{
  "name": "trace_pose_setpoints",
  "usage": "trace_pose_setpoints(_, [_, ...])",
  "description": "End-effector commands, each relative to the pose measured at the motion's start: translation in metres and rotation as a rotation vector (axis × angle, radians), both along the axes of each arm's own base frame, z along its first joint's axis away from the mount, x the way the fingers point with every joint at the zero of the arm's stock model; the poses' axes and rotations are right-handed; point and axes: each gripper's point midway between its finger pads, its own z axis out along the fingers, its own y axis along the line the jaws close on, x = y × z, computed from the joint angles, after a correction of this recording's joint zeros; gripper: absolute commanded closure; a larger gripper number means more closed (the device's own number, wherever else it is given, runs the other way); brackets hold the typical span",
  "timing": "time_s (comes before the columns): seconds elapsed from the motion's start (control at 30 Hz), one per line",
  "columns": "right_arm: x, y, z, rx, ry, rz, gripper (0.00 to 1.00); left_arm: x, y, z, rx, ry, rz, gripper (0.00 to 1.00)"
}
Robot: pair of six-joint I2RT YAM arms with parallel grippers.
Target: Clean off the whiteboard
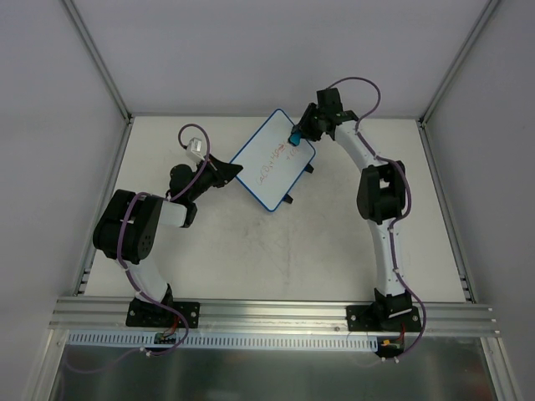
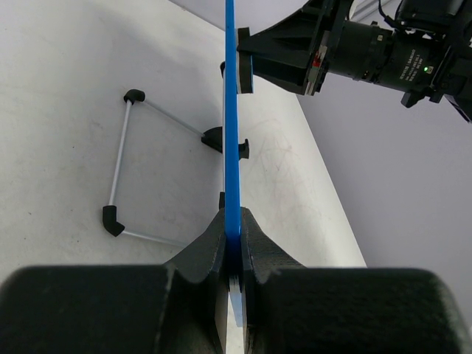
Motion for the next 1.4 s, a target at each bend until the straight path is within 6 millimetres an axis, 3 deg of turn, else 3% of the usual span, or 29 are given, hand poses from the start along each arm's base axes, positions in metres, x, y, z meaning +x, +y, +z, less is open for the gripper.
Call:
trace_pose_setpoints(0.0, [-0.008, 0.055, 0.046, 0.021, -0.151, 0.157, 1.00, -0.004, -0.006, 0.007, 0.050, -0.093, -0.058, 1.00])
trace_pose_setpoints(0.23, [-0.029, 0.094, 0.062, 0.008, -0.219, 0.279, 1.00, -0.004, -0.007, 0.007, 0.051, -0.096, -0.060, 1.00])
trace_pose_setpoints(0.33, [-0.031, 0.093, 0.056, -0.008, -0.207, 0.268, 1.00, -0.004, -0.006, 0.007, 0.051, -0.094, -0.058, 1.00])
trace_pose_setpoints(0.57, [-0.031, 0.068, 0.032, 0.003, -0.116, 0.184, 1.00, -0.004, -0.007, 0.007, 0.051, -0.096, -0.061, 1.00])
trace_pose_setpoints(0.7, [-0.038, 0.048, -0.004, 0.041, 0.006, 0.142, 1.00, -0.003, -0.007, 0.007, 0.051, -0.094, -0.061, 1.00])
trace_pose_setpoints(0.83, [-0.044, 0.028, -0.021, 0.021, 0.057, 0.095, 1.00, -0.003, -0.007, 0.008, 0.049, -0.096, -0.061, 1.00])
trace_pose_setpoints(1.07, [-0.059, -0.004, -0.046, -0.017, 0.138, 0.001, 1.00, -0.004, -0.007, 0.008, 0.048, -0.097, -0.061, 1.00])
trace_pose_setpoints(1.37, [-0.070, -0.028, -0.056, -0.042, 0.178, -0.068, 1.00, -0.005, -0.007, 0.007, 0.048, -0.097, -0.063, 1.00])
